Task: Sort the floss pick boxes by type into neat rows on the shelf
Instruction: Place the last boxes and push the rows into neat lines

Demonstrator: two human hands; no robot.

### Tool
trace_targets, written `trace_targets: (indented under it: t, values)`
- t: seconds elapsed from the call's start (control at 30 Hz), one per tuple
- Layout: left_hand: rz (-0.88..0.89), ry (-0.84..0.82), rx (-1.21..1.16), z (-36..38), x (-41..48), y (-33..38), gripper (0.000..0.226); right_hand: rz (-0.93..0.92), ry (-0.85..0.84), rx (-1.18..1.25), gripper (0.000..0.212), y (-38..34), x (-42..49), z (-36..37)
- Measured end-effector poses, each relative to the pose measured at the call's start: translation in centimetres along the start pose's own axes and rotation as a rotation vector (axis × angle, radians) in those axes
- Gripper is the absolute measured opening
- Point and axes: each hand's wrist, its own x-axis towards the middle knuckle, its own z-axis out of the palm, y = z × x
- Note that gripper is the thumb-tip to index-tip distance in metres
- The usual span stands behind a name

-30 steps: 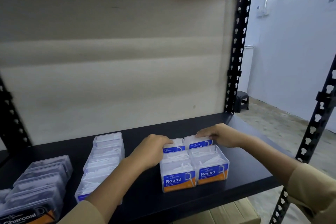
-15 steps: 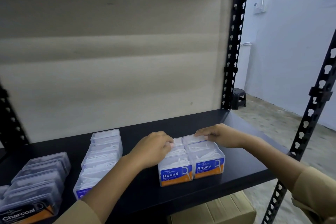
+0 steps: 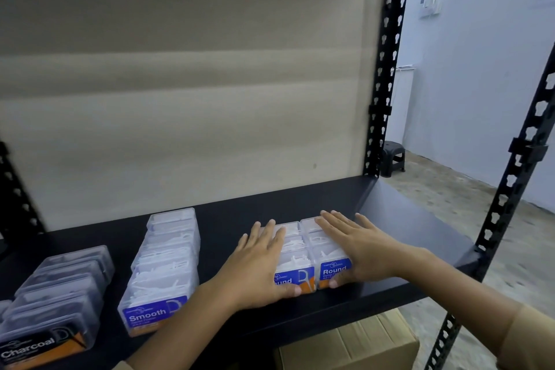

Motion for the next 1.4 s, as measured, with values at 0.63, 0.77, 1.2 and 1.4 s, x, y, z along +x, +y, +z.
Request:
trace_targets:
  t: [0.63, 0.77, 1.2, 1.4]
  values:
    - [-0.012, 0.047, -0.048, -0.1, 5.3, 3.5, 0.101, 0.049, -0.03, 0.0, 0.111, 5.4, 1.8, -0.6]
    - [-0.002, 0.055, -0.036, -0.2, 7.0, 4.0, 0.101, 0.062, -0.031, -0.011, 0.112, 6.6, 2.3, -0.9]
    - [0.013, 0.055, -0.066, -1.7, 6.0, 3.1, 0.096, 0.106, -0.038, 0.051, 0.141, 5.5, 2.5, -2.5]
    - [-0.032, 0.272, -0.071, -2.3, -2.1, -2.1, 0.067, -0.07, 0.24, 0.287, 0.119, -1.8, 3.5, -3.2]
